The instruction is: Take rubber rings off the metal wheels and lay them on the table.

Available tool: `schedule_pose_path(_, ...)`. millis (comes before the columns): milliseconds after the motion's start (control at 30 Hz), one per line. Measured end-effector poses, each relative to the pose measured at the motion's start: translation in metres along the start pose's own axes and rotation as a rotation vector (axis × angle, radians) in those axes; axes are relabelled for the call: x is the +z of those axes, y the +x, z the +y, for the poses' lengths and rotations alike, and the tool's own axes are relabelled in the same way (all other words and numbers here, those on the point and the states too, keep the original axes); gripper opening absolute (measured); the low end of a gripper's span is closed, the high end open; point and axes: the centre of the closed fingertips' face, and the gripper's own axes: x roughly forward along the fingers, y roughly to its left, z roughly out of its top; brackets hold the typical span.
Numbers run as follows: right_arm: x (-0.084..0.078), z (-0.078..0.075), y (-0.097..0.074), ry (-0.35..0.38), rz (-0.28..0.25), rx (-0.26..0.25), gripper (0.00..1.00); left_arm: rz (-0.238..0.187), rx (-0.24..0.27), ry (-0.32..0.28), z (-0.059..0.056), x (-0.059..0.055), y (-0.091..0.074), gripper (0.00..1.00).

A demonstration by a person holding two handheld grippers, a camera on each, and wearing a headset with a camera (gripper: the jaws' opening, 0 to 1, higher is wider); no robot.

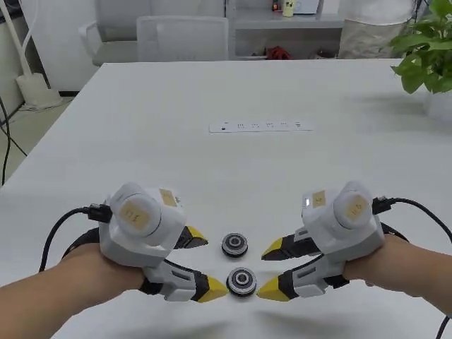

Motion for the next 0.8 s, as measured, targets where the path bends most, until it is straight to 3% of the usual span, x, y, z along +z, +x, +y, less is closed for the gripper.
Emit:
schedule_pose_path(467,-0.001,-0.001,0.002,0.014,-0.008,0.004,0.34,-0.002,-0.035,0.0,-0.005,0.004,0.011,0.42)
schedule_pose_path(800,-0.003,-0.001,0.002,0.02,-0.007,0.004,0.34,0.006,-0.069,0.02,-0.016,0.009,0.021,0.34)
